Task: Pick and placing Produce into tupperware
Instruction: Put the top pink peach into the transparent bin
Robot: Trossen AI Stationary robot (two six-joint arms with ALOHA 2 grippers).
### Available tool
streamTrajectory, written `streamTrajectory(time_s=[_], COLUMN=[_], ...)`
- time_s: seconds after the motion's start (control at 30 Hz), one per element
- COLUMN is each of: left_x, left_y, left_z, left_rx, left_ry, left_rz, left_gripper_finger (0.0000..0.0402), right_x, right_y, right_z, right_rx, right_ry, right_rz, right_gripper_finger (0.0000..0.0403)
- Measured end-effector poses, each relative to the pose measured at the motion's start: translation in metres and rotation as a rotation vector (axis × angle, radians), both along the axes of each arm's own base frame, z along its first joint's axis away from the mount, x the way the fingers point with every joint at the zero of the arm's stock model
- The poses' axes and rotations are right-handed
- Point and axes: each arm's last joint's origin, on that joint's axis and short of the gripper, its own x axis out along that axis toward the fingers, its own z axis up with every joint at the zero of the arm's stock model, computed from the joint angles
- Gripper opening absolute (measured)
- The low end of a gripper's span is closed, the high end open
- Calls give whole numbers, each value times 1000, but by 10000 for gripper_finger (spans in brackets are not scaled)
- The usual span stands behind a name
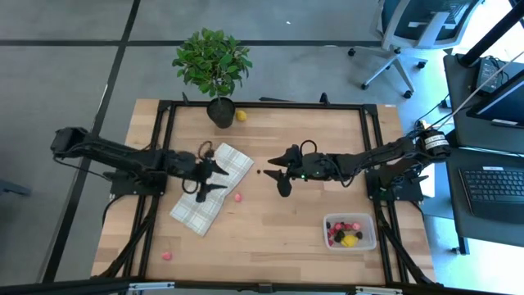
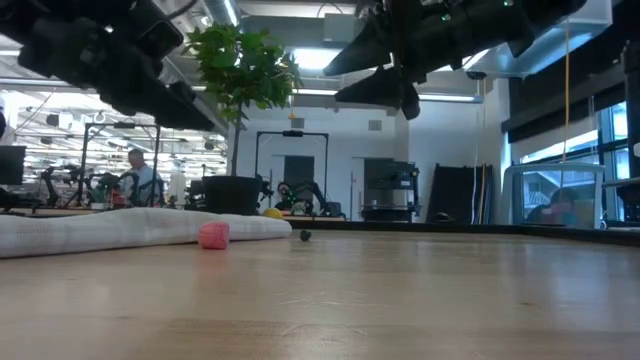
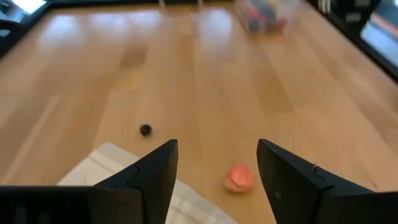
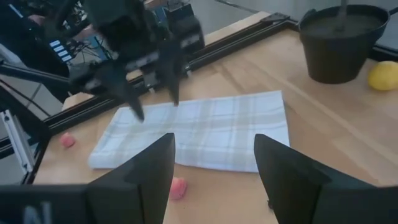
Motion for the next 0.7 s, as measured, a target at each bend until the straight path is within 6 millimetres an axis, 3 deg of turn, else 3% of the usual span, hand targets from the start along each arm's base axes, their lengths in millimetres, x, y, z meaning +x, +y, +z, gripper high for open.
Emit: streamTrajectory(time_s=[0.37, 0.7], left_x=[52, 86], left_y=[-23, -41], left_z=[-1, -29], left_rx=[85, 17], left_ry=[299, 533], left_rz=[-101, -59], left_gripper_finger=[205, 201], right_x=[0, 0], right_y=[-1, 5], right_z=[0, -1], right_rx=[2, 29], right_ry=[2, 13], right_rz=[-3, 89], right_gripper_finger=[221, 221])
